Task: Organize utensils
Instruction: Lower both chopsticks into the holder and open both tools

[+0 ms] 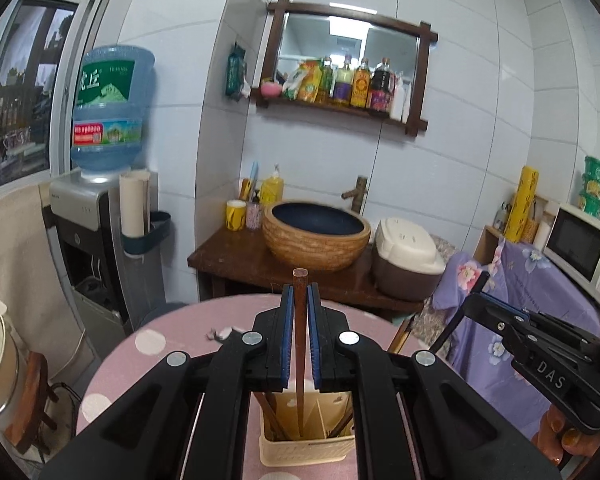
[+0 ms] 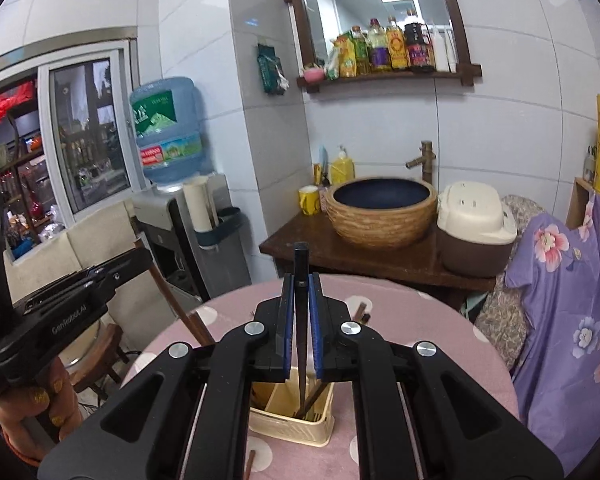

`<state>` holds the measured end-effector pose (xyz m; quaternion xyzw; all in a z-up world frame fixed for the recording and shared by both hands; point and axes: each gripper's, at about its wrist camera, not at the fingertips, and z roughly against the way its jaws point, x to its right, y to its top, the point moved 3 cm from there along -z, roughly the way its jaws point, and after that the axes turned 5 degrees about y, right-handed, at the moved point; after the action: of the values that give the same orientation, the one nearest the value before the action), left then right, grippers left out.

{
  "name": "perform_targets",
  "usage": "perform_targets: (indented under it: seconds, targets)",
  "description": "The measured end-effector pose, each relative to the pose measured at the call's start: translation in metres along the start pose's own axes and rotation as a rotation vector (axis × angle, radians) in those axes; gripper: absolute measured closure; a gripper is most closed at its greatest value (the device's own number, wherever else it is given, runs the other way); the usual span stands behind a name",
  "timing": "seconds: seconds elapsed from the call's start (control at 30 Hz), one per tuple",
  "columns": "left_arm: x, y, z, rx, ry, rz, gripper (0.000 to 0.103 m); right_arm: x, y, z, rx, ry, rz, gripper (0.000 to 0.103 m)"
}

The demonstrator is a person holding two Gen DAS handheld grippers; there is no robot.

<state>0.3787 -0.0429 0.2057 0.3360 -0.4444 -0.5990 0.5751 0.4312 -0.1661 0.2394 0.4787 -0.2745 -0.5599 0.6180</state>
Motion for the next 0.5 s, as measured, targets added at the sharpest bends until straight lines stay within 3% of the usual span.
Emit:
perform_targets:
  seconds: [0.33,0.5]
  targets:
    - [0.000,-0.057,-0.036,-0.122,0.007,-0.014,0.095,0.010,-0.053,-0.043,-0.103,-0.013,-0.023,0.095]
    - [-0.002,-0.069,-0.042,-0.129,0.027,-0.024,0.095,0.010,-0.065,-0.050,-0.112,-0.025,-0.016,0.095]
